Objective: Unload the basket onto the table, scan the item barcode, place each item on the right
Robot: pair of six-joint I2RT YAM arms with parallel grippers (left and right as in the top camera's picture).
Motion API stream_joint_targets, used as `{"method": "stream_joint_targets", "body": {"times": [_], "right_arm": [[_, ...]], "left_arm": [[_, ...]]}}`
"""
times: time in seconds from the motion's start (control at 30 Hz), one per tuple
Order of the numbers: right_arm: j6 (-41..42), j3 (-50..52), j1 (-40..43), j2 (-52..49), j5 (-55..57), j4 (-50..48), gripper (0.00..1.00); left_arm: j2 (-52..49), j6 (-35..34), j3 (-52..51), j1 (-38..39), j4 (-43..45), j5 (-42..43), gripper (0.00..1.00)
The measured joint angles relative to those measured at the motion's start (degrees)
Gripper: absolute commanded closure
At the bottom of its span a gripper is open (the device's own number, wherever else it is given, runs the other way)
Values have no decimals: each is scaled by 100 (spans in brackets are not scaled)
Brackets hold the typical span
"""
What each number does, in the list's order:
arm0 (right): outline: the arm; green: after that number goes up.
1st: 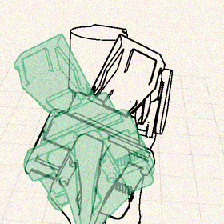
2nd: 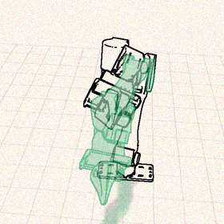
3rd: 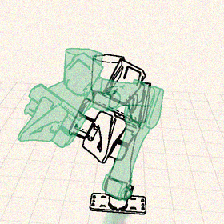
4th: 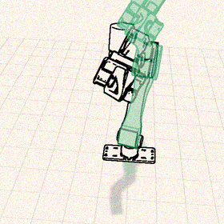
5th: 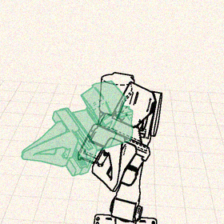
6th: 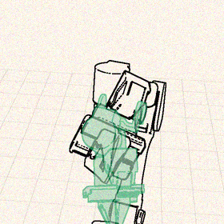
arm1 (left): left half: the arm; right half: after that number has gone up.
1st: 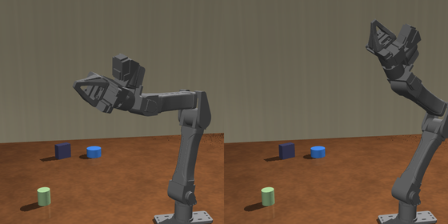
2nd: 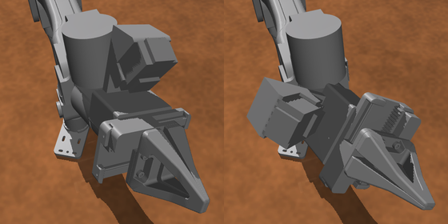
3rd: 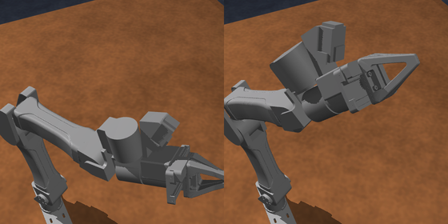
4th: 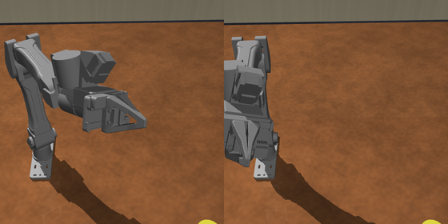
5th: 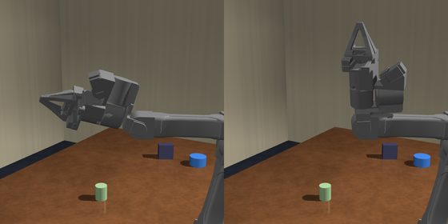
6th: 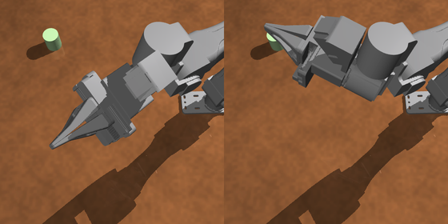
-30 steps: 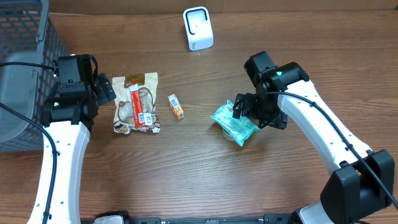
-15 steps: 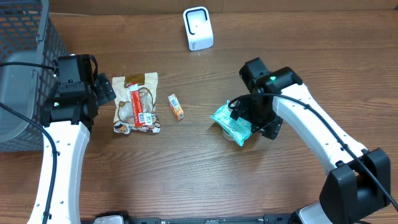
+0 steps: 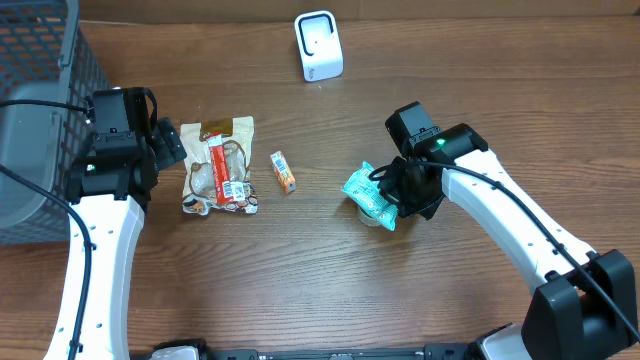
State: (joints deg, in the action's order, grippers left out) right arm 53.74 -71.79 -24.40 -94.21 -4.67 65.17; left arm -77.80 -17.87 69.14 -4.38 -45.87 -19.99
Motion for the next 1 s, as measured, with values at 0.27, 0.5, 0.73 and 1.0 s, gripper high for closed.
{"method": "stream_joint_targets", "body": {"times": [0.27,0.5,0.73,1.0], "right_arm": [[-601,-549,0,-149,63,555,96],[-1464,-1329,-11,-164,-557,-28,96],[-1980,-1329,-741,-273,-758,-450,92],[-2175,-1327,-1609,-774,-223,-431,31]], "left_arm": [[0,0,0,0,0,0,0],[0,0,0,0,0,0,0],[0,0,0,0,2,0,0],[0,0,0,0,2,0,0]]}}
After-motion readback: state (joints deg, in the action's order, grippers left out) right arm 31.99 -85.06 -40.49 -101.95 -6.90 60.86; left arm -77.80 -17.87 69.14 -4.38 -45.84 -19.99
